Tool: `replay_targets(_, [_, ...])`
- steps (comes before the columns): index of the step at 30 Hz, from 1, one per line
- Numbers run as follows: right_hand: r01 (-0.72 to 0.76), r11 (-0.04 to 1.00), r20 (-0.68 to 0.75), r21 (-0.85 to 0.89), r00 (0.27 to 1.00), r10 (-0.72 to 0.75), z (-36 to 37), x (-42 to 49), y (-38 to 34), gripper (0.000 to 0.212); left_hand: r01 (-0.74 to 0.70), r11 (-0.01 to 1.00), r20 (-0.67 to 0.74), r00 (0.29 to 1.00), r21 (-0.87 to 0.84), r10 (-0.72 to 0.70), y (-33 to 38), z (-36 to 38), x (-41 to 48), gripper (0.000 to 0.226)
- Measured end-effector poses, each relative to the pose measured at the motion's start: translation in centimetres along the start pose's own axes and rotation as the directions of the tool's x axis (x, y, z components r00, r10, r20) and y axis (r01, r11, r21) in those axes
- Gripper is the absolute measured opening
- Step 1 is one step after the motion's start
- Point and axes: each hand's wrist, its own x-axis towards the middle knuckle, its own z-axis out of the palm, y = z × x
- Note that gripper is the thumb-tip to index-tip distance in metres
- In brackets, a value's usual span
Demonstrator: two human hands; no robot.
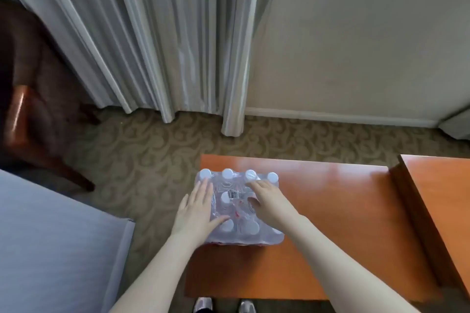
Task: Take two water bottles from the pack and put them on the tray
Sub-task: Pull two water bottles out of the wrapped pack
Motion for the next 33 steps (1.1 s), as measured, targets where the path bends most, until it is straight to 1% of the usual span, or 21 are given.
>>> replay_targets(1, [0.014, 1.000, -0.002, -0.002, 1.000, -0.014, 0.4, 0.2, 0.0, 0.037, -0.002, 1.000, 0.013, 1.000, 0.005, 0.002, 0.0, 0.4, 0.0, 0.135])
replay_targets(3, [0.055, 0.998, -0.026, -0.014, 0.998, -0.055, 1.1, 0.6, -0.1, 0.039, -0.027, 1.000, -0.062, 0.998, 0.009, 0.028, -0.1, 1.5, -0.1, 0.124])
replay_targets(4, [0.069, 0.997, -0.036, -0.016, 0.997, -0.069, 1.2, 0.7, -0.4, 0.039, -0.031, 0.999, -0.104, 0.994, -0.026, 0.028, -0.4, 2.1, 0.0, 0.119])
replay_targets(9, [0.100, 0.995, -0.069, 0.021, 0.993, -0.098, 2.5, 1.4, -1.0, 0.035, -0.013, 0.998, -0.119, 0.993, 0.058, 0.020, -1.2, 3.7, 0.4, 0.101])
replay_targets(11, [0.112, 0.993, -0.113, 0.041, 0.988, -0.106, 2.7, 1.2, -1.1, 0.028, -0.030, 0.997, -0.128, 0.991, 0.076, 0.040, -1.4, 4.2, 0.4, 0.099])
replay_targets(14, [0.140, 0.986, -0.217, 0.088, 0.969, -0.118, 1.6, 0.1, -0.5, 0.009, -0.057, 0.994, -0.153, 0.986, 0.095, 0.071, -1.4, 4.3, 0.5, 0.099])
replay_targets(15, [0.147, 0.985, -0.236, 0.091, 0.964, -0.122, 1.2, -0.6, 0.1, 0.008, -0.056, 0.993, -0.156, 0.985, 0.106, 0.072, -1.4, 4.3, 0.5, 0.097])
replay_targets(18, [0.162, 0.983, -0.272, 0.086, 0.953, -0.133, -0.5, -3.7, 2.7, 0.023, -0.038, 0.993, -0.121, 0.991, 0.114, 0.052, -1.3, 3.9, 0.3, 0.092])
replay_targets(21, [0.197, 0.980, -0.289, 0.009, 0.939, -0.186, -0.6, -7.3, 5.1, 0.026, -0.036, 0.992, -0.105, 0.993, 0.119, 0.049, -1.2, 3.5, 0.2, 0.092])
replay_targets(23, [0.226, 0.972, -0.310, -0.061, 0.922, -0.234, 0.7, -9.0, 5.9, 0.020, -0.034, 0.992, -0.100, 0.994, 0.122, 0.046, -1.2, 3.5, 0.2, 0.093])
replay_targets(25, [0.224, 0.968, -0.335, -0.116, 0.908, -0.251, 2.5, -9.8, 6.5, 0.012, -0.034, 0.991, -0.097, 0.994, 0.126, 0.046, -1.3, 3.5, 0.2, 0.094])
replay_targets(29, [0.164, 0.980, -0.392, -0.112, 0.899, -0.196, 5.0, -10.2, 6.8, 0.018, -0.034, 0.992, -0.101, 0.994, 0.125, 0.047, -1.3, 3.6, 0.2, 0.094])
replay_targets(31, [0.121, 0.991, -0.411, -0.058, 0.902, -0.134, 5.0, -10.3, 6.3, 0.031, -0.038, 0.992, -0.109, 0.993, 0.119, 0.051, -1.3, 3.6, 0.3, 0.093])
replay_targets(32, [0.101, 0.995, -0.426, -0.018, 0.900, -0.099, 4.6, -10.1, 5.7, 0.032, -0.040, 0.992, -0.110, 0.993, 0.116, 0.053, -1.3, 3.6, 0.2, 0.093])
replay_targets(33, [0.083, 0.996, -0.451, 0.025, 0.890, -0.063, 4.0, -9.8, 4.9, 0.028, -0.042, 0.992, -0.110, 0.992, 0.117, 0.055, -1.3, 3.5, 0.3, 0.093])
